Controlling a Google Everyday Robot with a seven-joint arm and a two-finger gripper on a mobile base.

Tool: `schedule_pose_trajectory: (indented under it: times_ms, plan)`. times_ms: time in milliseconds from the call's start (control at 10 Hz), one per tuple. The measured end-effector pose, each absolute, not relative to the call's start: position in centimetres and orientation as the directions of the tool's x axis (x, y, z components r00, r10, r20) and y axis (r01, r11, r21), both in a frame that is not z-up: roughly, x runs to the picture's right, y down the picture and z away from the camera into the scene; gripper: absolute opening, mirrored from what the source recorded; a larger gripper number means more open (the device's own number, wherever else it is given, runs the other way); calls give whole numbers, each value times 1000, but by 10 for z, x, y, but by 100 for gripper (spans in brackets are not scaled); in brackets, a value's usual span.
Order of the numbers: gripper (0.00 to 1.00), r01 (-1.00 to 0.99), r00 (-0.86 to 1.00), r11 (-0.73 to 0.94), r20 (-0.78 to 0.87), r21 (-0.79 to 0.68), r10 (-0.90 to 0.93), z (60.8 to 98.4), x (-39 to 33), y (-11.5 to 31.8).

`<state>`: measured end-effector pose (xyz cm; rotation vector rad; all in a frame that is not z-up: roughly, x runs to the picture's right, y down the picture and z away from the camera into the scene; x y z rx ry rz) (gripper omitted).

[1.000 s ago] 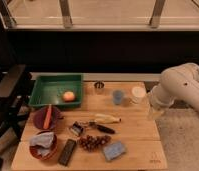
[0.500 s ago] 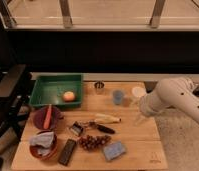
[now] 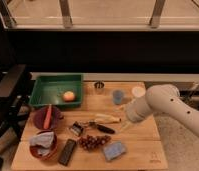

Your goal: Place towel in plastic cup

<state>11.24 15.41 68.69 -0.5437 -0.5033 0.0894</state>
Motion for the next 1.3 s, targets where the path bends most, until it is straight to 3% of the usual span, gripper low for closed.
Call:
schedule_pose_trajectory:
  times_ms: [700, 1300]
  plan:
    - [65, 63, 863, 852, 457, -520, 215, 688, 104, 165]
    - [65, 113, 756, 821, 585, -559, 294, 702, 16, 215]
